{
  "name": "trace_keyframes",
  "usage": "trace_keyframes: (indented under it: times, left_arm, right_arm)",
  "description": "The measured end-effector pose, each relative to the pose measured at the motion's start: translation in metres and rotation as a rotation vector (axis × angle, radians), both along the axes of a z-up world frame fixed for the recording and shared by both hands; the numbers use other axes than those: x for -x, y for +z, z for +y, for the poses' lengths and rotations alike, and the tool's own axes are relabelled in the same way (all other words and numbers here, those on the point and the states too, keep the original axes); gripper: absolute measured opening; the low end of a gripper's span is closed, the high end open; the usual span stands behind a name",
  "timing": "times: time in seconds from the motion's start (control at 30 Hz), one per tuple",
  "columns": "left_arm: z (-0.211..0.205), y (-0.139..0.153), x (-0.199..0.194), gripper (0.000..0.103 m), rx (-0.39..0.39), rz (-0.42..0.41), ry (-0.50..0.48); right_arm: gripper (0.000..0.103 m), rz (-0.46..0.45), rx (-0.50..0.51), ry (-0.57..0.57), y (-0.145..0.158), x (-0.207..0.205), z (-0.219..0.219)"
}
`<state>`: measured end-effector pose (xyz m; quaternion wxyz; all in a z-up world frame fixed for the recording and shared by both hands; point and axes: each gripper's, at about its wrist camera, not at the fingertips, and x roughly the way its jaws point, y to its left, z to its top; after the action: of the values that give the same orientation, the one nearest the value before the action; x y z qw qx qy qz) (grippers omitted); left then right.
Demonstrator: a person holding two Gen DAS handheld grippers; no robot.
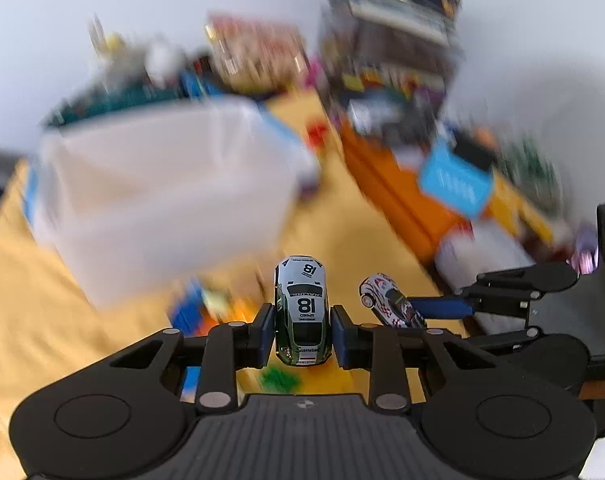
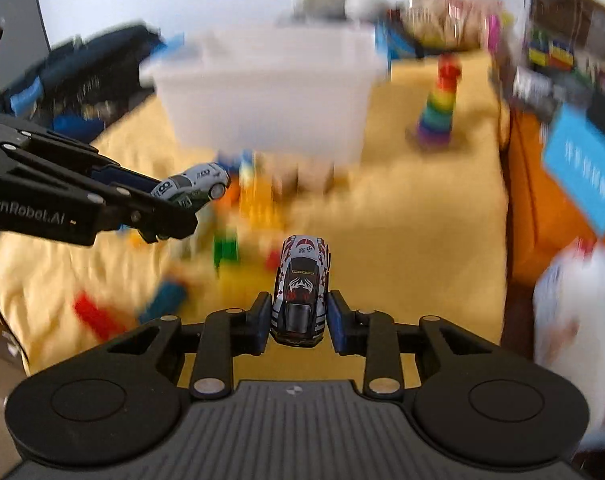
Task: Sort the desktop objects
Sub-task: 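Grasp the white-green car with the left tool while the right tool grasps the white-black car, then carry both cars over the white bin and open both tools to drop them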
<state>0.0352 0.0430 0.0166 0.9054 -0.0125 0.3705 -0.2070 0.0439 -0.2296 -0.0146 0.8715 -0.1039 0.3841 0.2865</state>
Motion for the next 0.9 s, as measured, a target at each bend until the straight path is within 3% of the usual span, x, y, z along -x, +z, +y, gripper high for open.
trace_keyframes:
  times: [0.13, 0.27, 0.4, 0.57, 0.67, 0.83, 0.9]
  left_arm:
    - [0.02, 0.031, -0.037, 0.033, -0.02, -0.107, 0.08]
    - [0.04, 0.041, -0.077, 0.033, -0.058, -0.157, 0.167]
    - [0.058, 0.024, -0.108, 0.033, -0.108, -0.139, 0.258]
    - [0.073, -0.015, -0.136, 0.034, -0.123, -0.016, 0.326]
    - [0.074, -0.026, -0.129, 0.044, -0.135, 0.021, 0.348]
    - [0.077, -0.009, -0.096, 0.05, -0.108, -0.06, 0.333]
    - [0.075, -0.002, -0.08, 0.06, -0.108, -0.092, 0.315]
  right_arm:
    - [0.033, -0.103, -0.053, 0.004, 0.037, -0.037, 0.023]
    - [0.033, -0.176, -0.109, 0.007, 0.068, -0.075, 0.048]
    - [0.033, -0.184, -0.125, -0.011, 0.077, -0.112, 0.072]
    - [0.033, -0.108, -0.118, -0.057, 0.052, -0.147, 0.092]
    - [0.037, -0.081, -0.098, -0.069, 0.039, -0.152, 0.097]
    - [0.041, -0.139, -0.144, -0.058, 0.046, -0.133, 0.088]
    - [0.041, -0.157, -0.179, -0.072, 0.051, -0.122, 0.079]
